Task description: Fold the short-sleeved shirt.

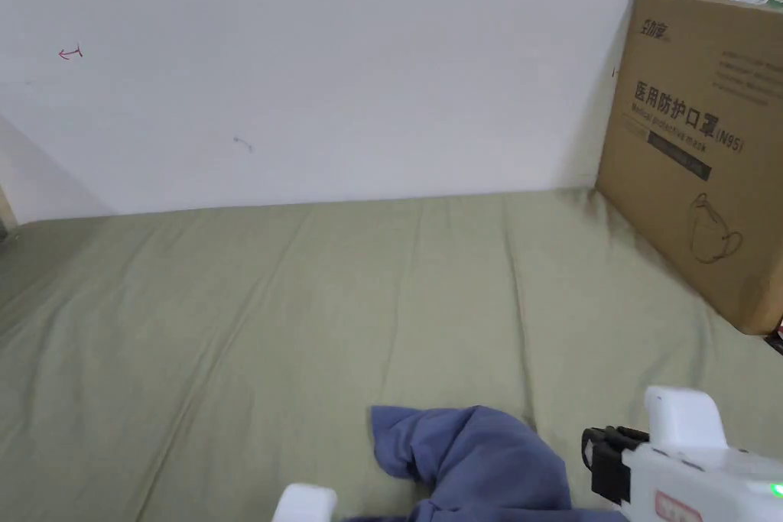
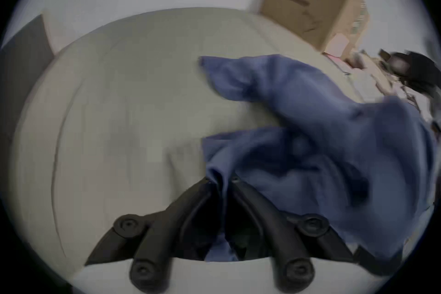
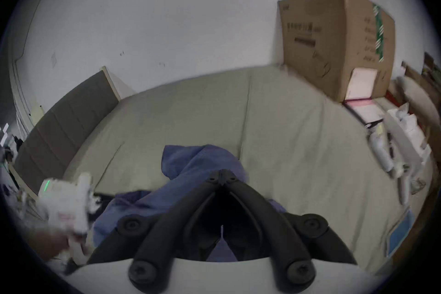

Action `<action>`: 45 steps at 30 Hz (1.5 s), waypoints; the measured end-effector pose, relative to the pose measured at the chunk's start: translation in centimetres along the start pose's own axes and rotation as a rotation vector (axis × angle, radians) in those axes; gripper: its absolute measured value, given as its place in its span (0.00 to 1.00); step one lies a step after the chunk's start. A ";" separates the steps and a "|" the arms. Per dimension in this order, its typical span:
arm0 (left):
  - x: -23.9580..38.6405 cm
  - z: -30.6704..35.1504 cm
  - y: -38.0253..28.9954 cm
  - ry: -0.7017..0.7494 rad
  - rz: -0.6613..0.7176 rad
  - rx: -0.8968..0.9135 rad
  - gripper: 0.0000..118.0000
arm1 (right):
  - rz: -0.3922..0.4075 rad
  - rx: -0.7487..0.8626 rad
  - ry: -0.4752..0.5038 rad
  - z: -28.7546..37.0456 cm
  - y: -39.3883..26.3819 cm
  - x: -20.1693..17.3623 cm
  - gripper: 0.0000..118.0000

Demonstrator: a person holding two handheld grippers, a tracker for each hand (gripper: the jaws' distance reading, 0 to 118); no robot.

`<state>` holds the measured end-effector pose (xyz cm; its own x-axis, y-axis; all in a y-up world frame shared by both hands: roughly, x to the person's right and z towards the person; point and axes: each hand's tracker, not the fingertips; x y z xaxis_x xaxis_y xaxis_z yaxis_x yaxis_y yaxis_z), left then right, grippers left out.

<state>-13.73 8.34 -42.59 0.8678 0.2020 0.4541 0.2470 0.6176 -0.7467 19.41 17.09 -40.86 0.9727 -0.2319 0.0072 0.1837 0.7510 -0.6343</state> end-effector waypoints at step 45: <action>-8.2 35.5 20.8 0.445 0.076 0.731 0.03 | 0.186 0.206 -0.045 16.2 29.4 -5.2 0.06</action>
<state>-30.99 46.52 -44.60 0.9968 0.0405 0.0685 -0.0263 0.9799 -0.1977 22.08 50.40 -46.99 0.9969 -0.0537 -0.0575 0.0215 0.8891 -0.4573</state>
